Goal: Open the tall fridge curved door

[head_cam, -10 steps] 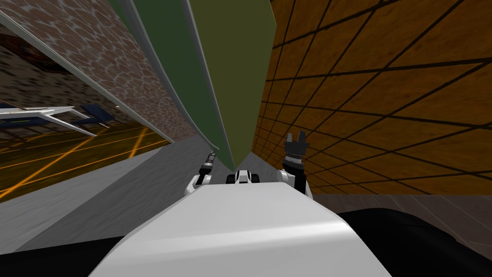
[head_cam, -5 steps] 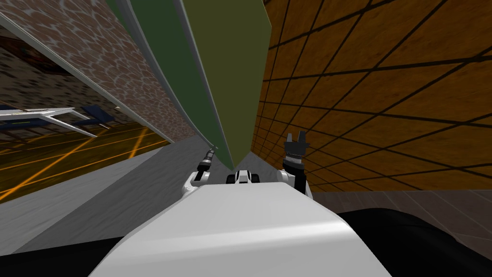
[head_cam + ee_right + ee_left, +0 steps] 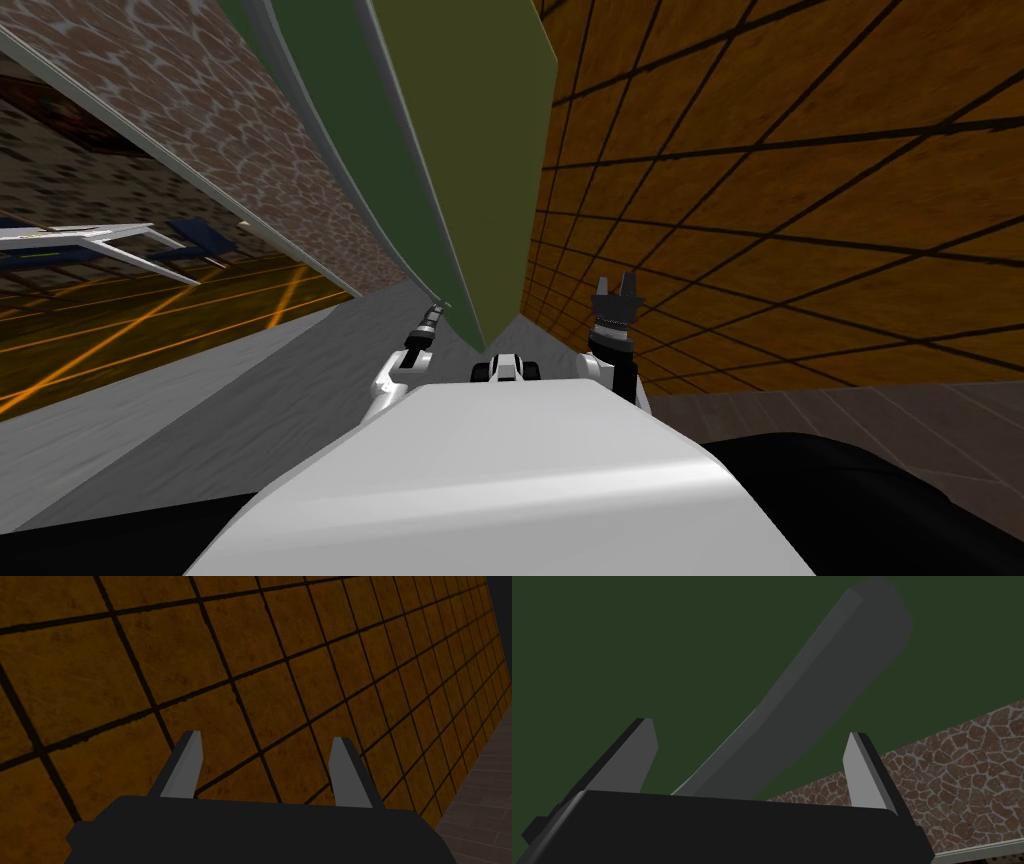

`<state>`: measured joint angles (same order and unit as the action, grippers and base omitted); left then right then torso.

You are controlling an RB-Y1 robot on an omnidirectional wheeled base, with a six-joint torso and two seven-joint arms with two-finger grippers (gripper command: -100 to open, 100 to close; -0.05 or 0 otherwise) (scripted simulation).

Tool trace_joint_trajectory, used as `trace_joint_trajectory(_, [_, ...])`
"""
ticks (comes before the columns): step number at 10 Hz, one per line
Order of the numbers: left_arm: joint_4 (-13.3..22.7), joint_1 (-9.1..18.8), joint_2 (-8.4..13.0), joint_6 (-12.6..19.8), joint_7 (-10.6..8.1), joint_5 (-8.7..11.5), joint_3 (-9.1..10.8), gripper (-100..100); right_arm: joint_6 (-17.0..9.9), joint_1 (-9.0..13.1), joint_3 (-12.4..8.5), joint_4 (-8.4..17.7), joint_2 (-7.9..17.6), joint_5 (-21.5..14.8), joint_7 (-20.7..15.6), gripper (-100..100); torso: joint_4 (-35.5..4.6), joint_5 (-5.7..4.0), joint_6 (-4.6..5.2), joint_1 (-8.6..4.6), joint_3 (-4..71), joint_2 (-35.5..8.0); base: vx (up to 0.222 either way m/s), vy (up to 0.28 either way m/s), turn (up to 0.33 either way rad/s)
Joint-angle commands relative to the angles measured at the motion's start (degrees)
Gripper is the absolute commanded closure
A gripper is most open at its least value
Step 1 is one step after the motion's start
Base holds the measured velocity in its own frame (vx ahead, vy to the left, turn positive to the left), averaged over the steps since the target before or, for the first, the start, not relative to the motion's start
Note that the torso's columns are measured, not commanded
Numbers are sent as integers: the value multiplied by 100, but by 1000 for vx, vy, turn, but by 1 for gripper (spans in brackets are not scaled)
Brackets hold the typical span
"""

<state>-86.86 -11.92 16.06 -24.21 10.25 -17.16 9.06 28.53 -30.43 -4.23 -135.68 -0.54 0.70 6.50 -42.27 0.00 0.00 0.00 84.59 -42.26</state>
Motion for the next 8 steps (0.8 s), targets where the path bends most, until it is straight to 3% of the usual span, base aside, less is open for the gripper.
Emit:
trace_joint_trajectory(1, [-148,34,128,332,-80,-50,27,-100,0,0,0,0,0,0,0,0,0,2,0,8,0,1,-23,-22,-4])
trace_joint_trajectory(8, [-718,138,645,1351,-320,-254,114,-100,0,0,0,0,0,0,0,0,0,0,0,1,0,1,-33,-35,-5])
